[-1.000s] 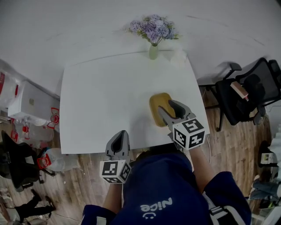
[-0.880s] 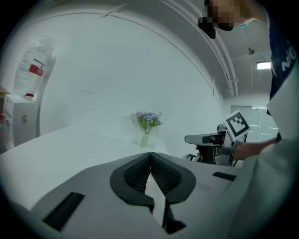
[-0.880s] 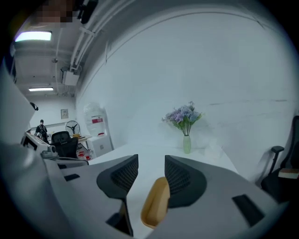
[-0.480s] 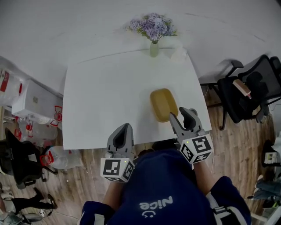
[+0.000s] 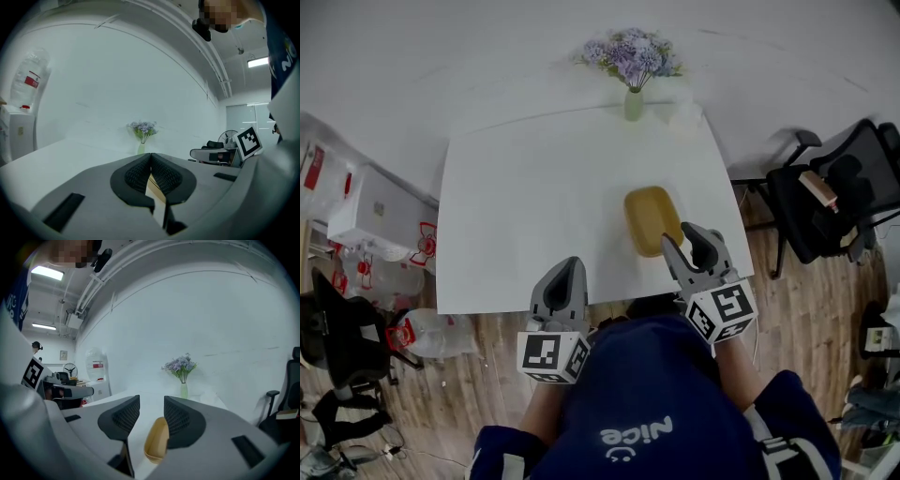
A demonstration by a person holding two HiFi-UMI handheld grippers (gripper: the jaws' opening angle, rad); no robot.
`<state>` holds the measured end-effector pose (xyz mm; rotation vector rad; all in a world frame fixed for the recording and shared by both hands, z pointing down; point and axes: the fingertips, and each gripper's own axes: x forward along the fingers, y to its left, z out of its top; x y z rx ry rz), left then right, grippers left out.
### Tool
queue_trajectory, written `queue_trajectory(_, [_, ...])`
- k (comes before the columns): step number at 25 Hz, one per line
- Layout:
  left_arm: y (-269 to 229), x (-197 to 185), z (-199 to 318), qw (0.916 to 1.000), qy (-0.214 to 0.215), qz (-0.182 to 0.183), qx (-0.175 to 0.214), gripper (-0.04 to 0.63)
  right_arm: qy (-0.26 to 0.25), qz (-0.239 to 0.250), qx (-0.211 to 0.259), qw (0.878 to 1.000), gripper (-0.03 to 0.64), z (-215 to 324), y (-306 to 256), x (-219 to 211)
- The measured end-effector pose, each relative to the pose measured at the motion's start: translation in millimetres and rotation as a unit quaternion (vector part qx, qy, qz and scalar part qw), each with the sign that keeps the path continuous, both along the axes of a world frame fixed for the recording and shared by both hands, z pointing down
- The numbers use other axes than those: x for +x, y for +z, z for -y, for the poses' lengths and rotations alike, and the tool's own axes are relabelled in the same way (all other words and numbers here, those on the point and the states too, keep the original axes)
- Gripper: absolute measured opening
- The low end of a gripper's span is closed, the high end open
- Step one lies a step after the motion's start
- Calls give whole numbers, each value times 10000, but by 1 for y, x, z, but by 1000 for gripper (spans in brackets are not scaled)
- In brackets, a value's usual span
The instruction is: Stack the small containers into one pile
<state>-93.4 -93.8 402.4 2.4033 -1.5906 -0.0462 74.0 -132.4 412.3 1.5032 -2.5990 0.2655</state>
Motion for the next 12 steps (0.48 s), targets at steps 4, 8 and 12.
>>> queue_trajectory(4, [2, 2, -2, 10000, -15, -82, 13, 18, 145, 65, -163, 9997, 64, 4, 10, 1])
queue_trajectory(8, [6, 4, -2, 10000, 15, -37, -1, 18, 300, 6, -79, 9995, 54, 7, 7, 6])
queue_trajectory(12, [13, 2, 2, 10000, -26, 5, -82, 18, 344, -136, -35, 9993, 54, 12, 6, 9])
